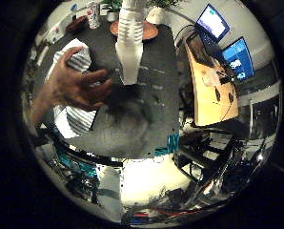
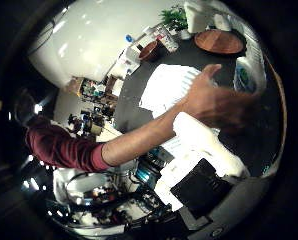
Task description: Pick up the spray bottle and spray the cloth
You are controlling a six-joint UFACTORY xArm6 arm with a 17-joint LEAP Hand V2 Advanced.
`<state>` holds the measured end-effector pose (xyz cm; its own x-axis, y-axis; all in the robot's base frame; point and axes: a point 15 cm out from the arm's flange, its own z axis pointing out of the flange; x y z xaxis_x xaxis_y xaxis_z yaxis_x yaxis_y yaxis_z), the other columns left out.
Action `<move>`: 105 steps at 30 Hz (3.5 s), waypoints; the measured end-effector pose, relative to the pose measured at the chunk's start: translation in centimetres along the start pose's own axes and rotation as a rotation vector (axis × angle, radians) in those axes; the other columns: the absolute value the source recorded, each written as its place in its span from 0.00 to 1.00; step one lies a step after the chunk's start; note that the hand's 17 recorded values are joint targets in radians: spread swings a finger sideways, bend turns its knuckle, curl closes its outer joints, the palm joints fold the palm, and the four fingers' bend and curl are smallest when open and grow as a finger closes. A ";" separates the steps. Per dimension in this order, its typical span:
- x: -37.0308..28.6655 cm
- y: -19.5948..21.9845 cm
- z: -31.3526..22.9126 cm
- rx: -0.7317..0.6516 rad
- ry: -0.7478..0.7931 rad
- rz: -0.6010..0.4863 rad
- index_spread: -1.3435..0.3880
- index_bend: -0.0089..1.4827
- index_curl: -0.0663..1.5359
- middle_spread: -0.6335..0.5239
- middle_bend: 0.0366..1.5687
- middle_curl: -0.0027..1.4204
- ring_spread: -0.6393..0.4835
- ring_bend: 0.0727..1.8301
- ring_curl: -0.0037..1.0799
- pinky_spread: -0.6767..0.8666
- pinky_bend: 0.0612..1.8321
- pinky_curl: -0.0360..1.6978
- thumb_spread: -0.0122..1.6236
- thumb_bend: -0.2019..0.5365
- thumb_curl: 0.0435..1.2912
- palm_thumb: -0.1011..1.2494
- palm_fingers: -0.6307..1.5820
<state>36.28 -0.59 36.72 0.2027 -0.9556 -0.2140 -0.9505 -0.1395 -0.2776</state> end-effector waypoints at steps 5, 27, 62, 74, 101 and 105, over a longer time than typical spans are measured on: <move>-0.6 1.2 0.2 -0.044 -0.019 0.012 0.57 0.25 0.30 0.57 0.11 0.24 0.68 0.06 0.13 0.67 0.07 0.18 0.73 0.25 0.27 0.63 0.42; 0.6 11.0 0.9 -0.282 0.004 0.173 0.57 0.22 0.30 0.58 0.10 0.23 0.68 0.07 0.16 0.67 0.07 0.17 0.73 0.25 0.26 0.63 0.44; 11.3 18.2 -2.0 -0.252 0.155 0.433 0.57 0.22 0.30 0.57 0.10 0.22 0.67 0.06 0.18 0.66 0.07 0.16 0.73 0.25 0.25 0.64 0.44; 16.1 18.7 -2.3 -0.203 0.195 0.492 0.56 0.21 0.30 0.56 0.10 0.23 0.66 0.06 0.17 0.67 0.07 0.16 0.73 0.25 0.25 0.65 0.45; 23.6 19.6 -2.7 -0.235 0.208 0.376 0.56 0.20 0.31 0.55 0.10 0.23 0.64 0.06 0.16 0.66 0.07 0.16 0.73 0.25 0.24 0.66 0.43; 24.2 20.0 -2.9 -0.234 0.206 0.377 0.56 0.21 0.31 0.55 0.10 0.24 0.64 0.06 0.16 0.66 0.07 0.16 0.73 0.25 0.24 0.66 0.43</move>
<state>21.47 -27.26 28.66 -0.1940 -0.9790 -0.0626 -0.9810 0.1940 0.0065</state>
